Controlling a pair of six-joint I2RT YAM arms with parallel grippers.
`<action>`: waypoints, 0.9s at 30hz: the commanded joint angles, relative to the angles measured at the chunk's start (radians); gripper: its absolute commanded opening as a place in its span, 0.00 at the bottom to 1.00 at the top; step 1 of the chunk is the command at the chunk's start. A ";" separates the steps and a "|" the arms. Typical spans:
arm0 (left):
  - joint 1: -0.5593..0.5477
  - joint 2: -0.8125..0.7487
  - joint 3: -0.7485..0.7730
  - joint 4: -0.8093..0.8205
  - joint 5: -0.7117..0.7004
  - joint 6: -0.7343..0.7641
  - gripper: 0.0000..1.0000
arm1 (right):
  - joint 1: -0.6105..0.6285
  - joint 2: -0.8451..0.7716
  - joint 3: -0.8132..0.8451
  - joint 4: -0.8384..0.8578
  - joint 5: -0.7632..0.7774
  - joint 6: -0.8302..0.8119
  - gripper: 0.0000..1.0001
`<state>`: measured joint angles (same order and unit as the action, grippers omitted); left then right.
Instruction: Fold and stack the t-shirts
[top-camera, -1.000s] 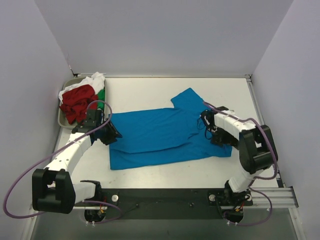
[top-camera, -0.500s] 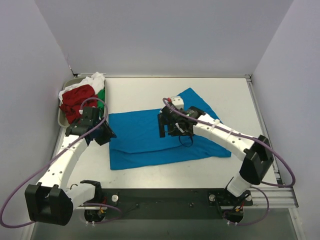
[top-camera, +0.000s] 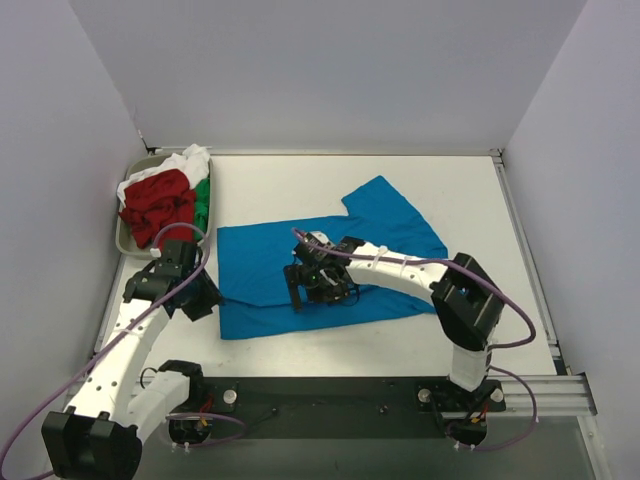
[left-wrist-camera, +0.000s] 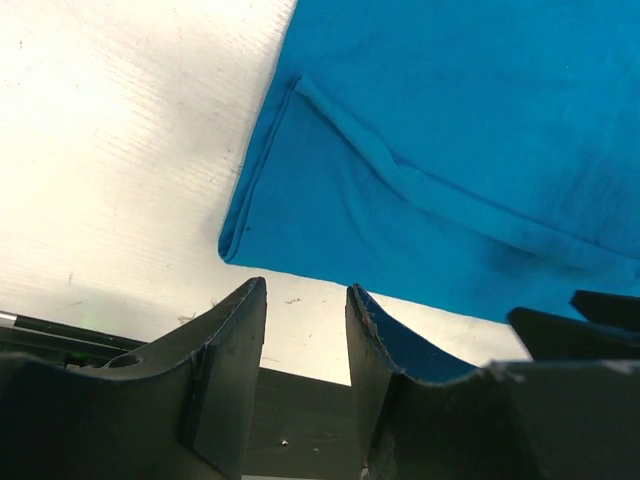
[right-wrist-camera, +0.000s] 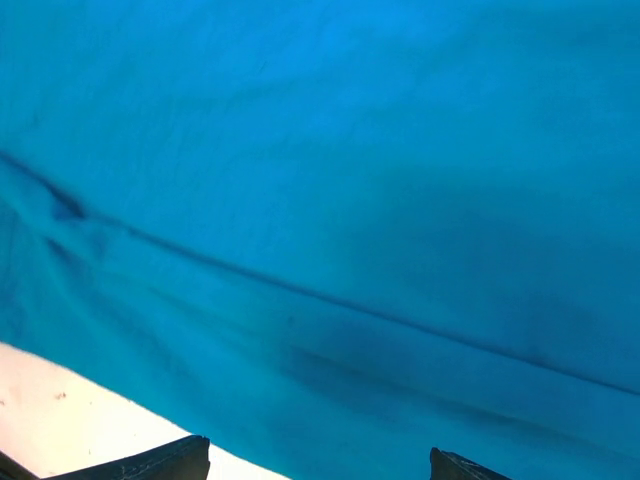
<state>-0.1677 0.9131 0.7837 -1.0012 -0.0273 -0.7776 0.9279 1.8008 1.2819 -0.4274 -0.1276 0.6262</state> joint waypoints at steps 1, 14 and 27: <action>-0.004 -0.002 0.005 -0.001 -0.017 -0.015 0.48 | 0.031 0.051 0.025 -0.005 -0.044 0.030 0.89; -0.006 0.010 -0.004 0.033 -0.014 0.005 0.47 | 0.005 0.173 0.111 -0.004 -0.010 0.000 0.89; -0.004 0.013 -0.001 0.039 -0.005 0.014 0.47 | -0.083 0.285 0.230 -0.002 -0.017 -0.049 0.88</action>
<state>-0.1688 0.9260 0.7765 -0.9901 -0.0296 -0.7761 0.8761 2.0430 1.4704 -0.4145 -0.1658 0.6136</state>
